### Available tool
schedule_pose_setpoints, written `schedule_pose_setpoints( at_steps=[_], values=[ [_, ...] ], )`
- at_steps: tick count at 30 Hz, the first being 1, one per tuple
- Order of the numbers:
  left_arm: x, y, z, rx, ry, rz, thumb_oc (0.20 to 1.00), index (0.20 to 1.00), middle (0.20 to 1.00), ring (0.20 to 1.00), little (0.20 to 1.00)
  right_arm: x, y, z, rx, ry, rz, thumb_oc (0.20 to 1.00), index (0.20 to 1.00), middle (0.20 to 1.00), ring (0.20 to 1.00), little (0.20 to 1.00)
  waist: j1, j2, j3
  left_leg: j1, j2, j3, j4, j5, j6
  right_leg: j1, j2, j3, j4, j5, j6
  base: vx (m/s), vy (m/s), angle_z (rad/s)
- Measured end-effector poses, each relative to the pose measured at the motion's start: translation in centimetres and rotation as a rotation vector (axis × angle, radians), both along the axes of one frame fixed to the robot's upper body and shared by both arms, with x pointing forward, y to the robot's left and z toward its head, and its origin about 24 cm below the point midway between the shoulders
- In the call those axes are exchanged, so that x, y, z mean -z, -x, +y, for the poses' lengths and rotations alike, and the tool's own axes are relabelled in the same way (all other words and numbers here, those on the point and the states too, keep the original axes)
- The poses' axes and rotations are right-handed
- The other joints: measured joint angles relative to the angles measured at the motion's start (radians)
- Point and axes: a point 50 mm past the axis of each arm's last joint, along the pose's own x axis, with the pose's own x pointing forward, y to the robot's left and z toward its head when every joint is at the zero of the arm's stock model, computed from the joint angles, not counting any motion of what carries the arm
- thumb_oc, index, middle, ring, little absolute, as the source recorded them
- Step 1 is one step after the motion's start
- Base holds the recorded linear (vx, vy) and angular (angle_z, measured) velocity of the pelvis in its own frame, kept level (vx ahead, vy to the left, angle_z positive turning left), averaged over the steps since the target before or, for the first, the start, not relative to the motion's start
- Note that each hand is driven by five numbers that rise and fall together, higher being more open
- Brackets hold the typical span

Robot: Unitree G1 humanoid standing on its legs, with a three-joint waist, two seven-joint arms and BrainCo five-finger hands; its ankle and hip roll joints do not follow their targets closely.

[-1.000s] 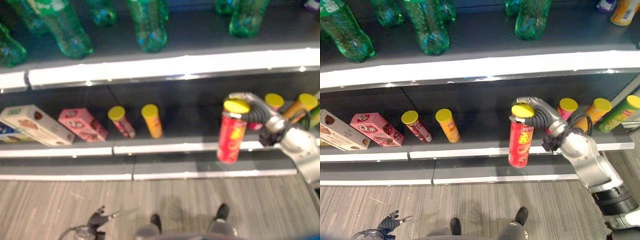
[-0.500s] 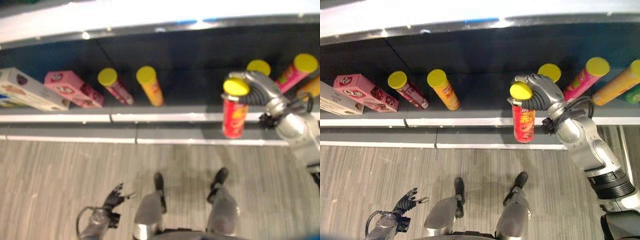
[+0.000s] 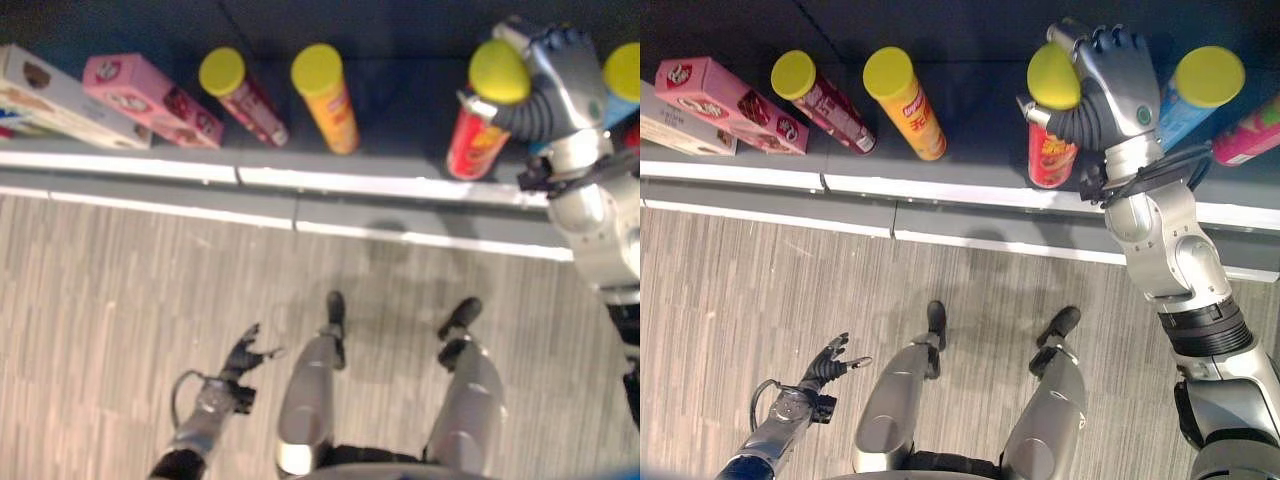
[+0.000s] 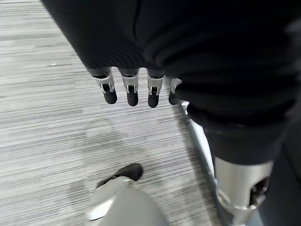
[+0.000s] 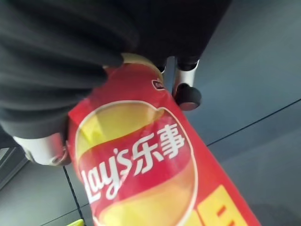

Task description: Put the goods on the table back onto the shelves and tidy them up.

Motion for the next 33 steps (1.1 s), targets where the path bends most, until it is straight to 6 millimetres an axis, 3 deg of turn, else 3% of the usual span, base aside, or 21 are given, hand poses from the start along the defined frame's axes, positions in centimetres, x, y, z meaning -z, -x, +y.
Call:
schedule_pose_setpoints(
  at_steps=[7, 11, 21, 33],
  values=[
    [0.0, -0.4, -0.3, 0.004, -0.024, -0.009, 1.0, 1.0, 1.0, 1.0, 1.0, -1.4, -0.5, -0.8, 0.051, -0.057, -0.083, 0.2, 0.2, 0.2, 0.2, 0.2, 0.015, 0.005, 0.0, -0.053, -0.003, -0.036, 0.017, -0.003, 0.009, -0.025, -0.01, -0.023, 0.022, -0.025, 0.001, -0.01, -0.02, 0.11],
    [-1.1, -1.1, -0.3, 0.016, -0.031, -0.063, 1.0, 1.0, 1.0, 1.0, 1.0, -2.8, -0.1, -0.7, 0.067, -0.05, -0.168, 0.2, 0.2, 0.2, 0.2, 0.2, 0.014, 0.011, 0.0, -0.105, -0.008, -0.04, 0.034, -0.003, 0.01, -0.075, -0.024, -0.023, 0.048, -0.033, 0.006, 0.0, 0.002, 0.06],
    [-3.5, -2.8, -2.2, 0.084, 0.026, -0.19, 1.0, 1.0, 1.0, 1.0, 1.0, -2.3, -1.0, -1.8, 0.134, -0.078, -0.138, 0.2, 0.2, 0.2, 0.2, 0.2, 0.016, 0.015, 0.001, -0.119, -0.023, -0.044, 0.033, -0.001, 0.006, -0.092, -0.041, -0.025, 0.06, -0.031, 0.001, 0.01, 0.001, 0.03],
    [-3.7, -3.0, -2.4, 0.055, 0.057, -0.196, 1.0, 1.0, 1.0, 1.0, 1.0, -1.9, -1.2, -2.4, 0.166, -0.113, -0.147, 0.2, 0.2, 0.2, 0.2, 0.2, -0.001, 0.016, 0.0, -0.16, -0.023, -0.04, 0.033, 0.003, 0.005, -0.141, -0.043, -0.017, 0.066, -0.03, 0.0, 0.0, 0.001, 0.0]
  ],
)
